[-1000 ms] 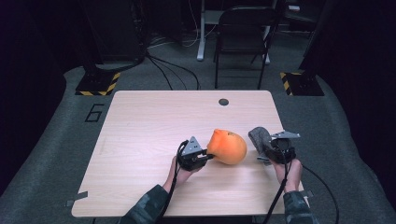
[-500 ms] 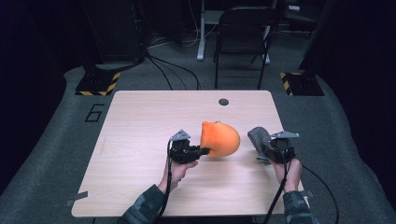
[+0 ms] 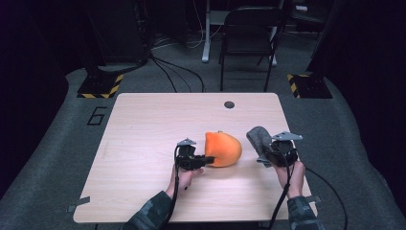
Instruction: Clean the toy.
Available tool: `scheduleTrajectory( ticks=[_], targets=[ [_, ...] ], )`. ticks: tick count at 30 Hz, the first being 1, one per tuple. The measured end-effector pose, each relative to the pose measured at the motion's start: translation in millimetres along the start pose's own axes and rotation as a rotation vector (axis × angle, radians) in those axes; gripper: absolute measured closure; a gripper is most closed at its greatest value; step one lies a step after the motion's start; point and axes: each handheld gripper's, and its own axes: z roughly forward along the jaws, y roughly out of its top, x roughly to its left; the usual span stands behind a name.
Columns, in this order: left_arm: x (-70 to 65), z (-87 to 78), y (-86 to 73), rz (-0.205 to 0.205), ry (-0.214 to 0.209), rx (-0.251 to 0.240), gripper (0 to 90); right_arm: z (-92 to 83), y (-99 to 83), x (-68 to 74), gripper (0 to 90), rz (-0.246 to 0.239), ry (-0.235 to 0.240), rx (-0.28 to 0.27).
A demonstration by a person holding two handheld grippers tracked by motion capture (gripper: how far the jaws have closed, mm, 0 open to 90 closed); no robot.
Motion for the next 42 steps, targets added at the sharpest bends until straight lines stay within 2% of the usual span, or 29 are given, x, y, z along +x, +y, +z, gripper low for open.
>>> scheduleTrajectory(
  ticks=[3,8,11,13,14,17,18,22,24,25,27,30,34,37,38,39,41,42],
  targets=[
    [-3.0,1.3,-0.9,0.012,0.011,0.0,73.9,-8.6,14.3,26.7,73.2,-0.055,0.033,-0.042],
    [-6.2,1.9,-1.3,0.035,0.03,0.0,73.6,-12.4,36.4,72.7,73.0,-0.158,0.096,-0.07],
    [-8.1,1.9,-1.7,0.069,0.039,0.01,73.6,-5.8,45.4,93.7,73.1,-0.183,0.117,-0.077],
    [-11.2,3.3,-2.3,0.086,0.051,0.005,73.5,3.8,48.3,103.7,73.3,-0.192,0.136,-0.058],
    [-12.5,3.5,-2.4,0.094,0.057,0.005,73.5,9.2,47.6,109.5,73.3,-0.191,0.135,-0.044],
    [-12.0,5.4,-3.6,0.111,0.072,0.01,73.4,24.3,40.8,118.1,73.4,-0.238,0.108,-0.012],
    [-10.9,5.7,-3.7,0.109,0.066,0.012,73.4,25.9,38.9,118.0,73.5,-0.246,0.099,-0.012],
    [-14.7,6.0,-3.1,0.137,0.074,0.014,73.2,24.0,35.4,106.8,73.4,-0.224,0.106,-0.011],
    [-15.8,6.7,-3.4,0.129,0.07,0.007,73.2,23.3,32.3,99.8,73.3,-0.208,0.101,-0.009],
    [-14.2,5.9,-2.9,0.146,0.071,0.017,73.2,22.9,30.3,96.0,73.3,-0.204,0.092,-0.005],
    [-13.8,6.3,-3.4,0.127,0.065,0.009,73.2,23.2,26.5,87.3,73.2,-0.187,0.072,0.005],
    [-12.7,6.3,-3.0,0.132,0.061,0.013,73.1,28.9,19.4,70.5,73.3,-0.15,0.054,0.024],
    [-12.7,6.6,-2.9,0.136,0.061,0.012,73.1,42.8,7.2,50.9,73.4,-0.081,0.028,0.075],
    [-12.0,6.2,-3.2,0.131,0.059,0.013,73.1,57.0,-3.8,38.1,73.3,-0.068,-0.002,0.144],
    [-11.9,6.2,-3.3,0.131,0.057,0.012,73.1,62.7,-8.6,34.2,73.2,-0.055,-0.001,0.168],
    [-11.9,6.2,-3.3,0.131,0.057,0.012,73.1,62.7,-8.6,34.2,73.2,-0.055,-0.001,0.168],
    [-11.9,6.1,-3.4,0.133,0.057,0.012,73.1,73.9,-17.3,24.4,73.2,-0.038,0.007,0.215],
    [-11.7,6.1,-3.5,0.132,0.056,0.011,73.1,72.4,-16.1,22.6,73.3,-0.037,0.009,0.213]
  ],
)
